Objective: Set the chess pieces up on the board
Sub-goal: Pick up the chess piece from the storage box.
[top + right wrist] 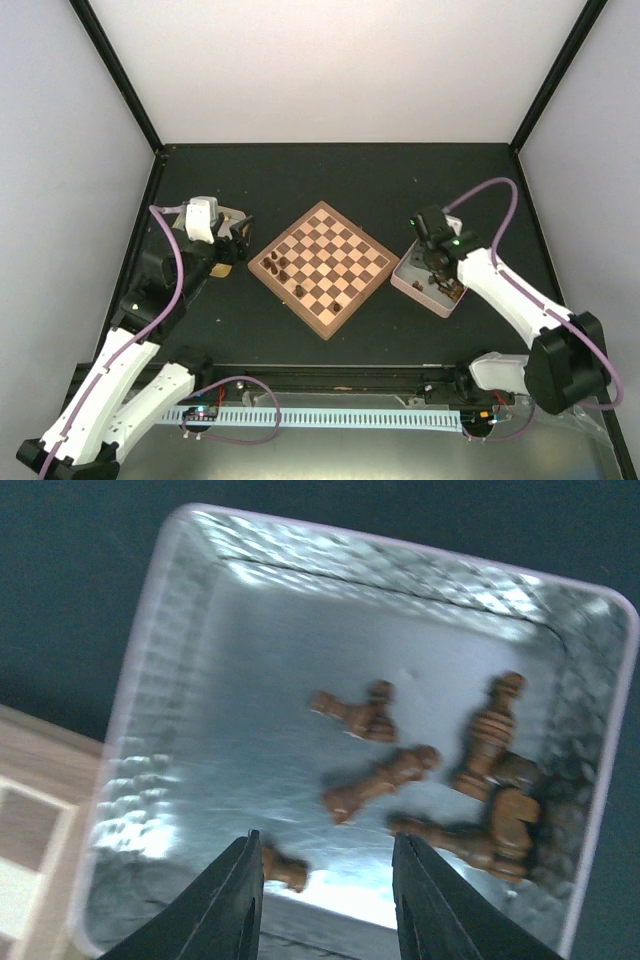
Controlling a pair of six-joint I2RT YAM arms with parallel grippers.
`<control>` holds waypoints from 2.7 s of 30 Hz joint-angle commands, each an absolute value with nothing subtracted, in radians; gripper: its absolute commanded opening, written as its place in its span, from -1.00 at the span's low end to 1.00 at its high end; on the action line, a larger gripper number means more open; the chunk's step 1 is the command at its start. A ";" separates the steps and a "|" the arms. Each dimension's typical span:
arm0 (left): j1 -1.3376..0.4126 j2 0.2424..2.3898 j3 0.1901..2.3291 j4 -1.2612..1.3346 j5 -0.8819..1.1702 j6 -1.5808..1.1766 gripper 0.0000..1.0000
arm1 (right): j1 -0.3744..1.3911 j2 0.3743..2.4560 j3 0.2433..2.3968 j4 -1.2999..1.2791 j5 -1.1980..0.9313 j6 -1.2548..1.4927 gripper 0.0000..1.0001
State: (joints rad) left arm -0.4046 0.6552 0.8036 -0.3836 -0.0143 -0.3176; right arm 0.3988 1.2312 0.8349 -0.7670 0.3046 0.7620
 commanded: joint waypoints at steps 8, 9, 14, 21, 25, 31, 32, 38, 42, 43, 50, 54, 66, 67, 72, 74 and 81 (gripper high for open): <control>-0.395 0.679 0.823 -0.348 0.018 -0.344 0.56 | 0.289 1.274 0.660 -0.571 0.194 0.835 -0.26; -0.396 0.680 0.824 -0.350 0.017 -0.342 0.56 | 0.286 1.287 0.660 -0.557 0.191 0.831 -0.26; -0.396 0.683 0.822 -0.351 0.009 -0.341 0.56 | 0.279 1.338 0.671 -0.508 0.182 0.817 -0.26; -0.396 0.696 0.822 -0.348 0.009 -0.339 0.56 | 0.278 1.392 0.687 -0.502 0.231 0.818 -0.26; -0.397 0.701 0.821 -0.346 0.009 -0.337 0.56 | 0.277 1.424 0.694 -0.488 0.244 0.813 -0.27; -0.395 0.704 0.819 -0.348 0.012 -0.339 0.56 | 0.276 1.458 0.696 -0.485 0.248 0.814 -0.37; -0.398 0.704 0.819 -0.348 0.014 -0.339 0.56 | 0.278 1.460 0.693 -0.484 0.250 0.815 -0.40; -0.396 0.717 0.820 -0.345 0.034 -0.343 0.56 | 0.277 1.452 0.677 -0.475 0.261 0.818 -0.66; -0.396 0.728 0.822 -0.345 0.060 -0.349 0.56 | 0.277 1.446 0.672 -0.472 0.272 0.819 -0.57; -0.397 0.731 0.822 -0.345 0.065 -0.351 0.56 | 0.277 1.448 0.672 -0.472 0.274 0.818 -0.49; -0.397 0.742 0.825 -0.346 0.081 -0.357 0.56 | 0.276 1.479 0.682 -0.453 0.288 0.817 -0.40; -0.395 0.747 0.826 -0.348 0.094 -0.363 0.56 | 0.276 1.479 0.684 -0.447 0.290 0.814 -0.60; -0.399 0.836 0.804 -0.261 0.344 -0.484 0.55 | 0.284 1.170 0.627 -0.377 0.095 0.674 -0.75; -0.400 0.852 0.804 -0.246 0.379 -0.503 0.55 | 0.285 1.144 0.620 -0.358 0.064 0.653 -0.75; -0.408 0.958 0.831 -0.200 0.561 -0.560 0.54 | 0.326 1.043 0.591 -0.203 -0.192 0.481 -0.74; -0.413 1.003 0.854 -0.194 0.629 -0.579 0.54 | 0.370 1.020 0.595 -0.143 -0.313 0.430 -0.74; -0.434 1.104 0.888 -0.128 0.860 -0.648 0.49 | 0.542 1.034 0.661 0.040 -0.631 0.365 -0.74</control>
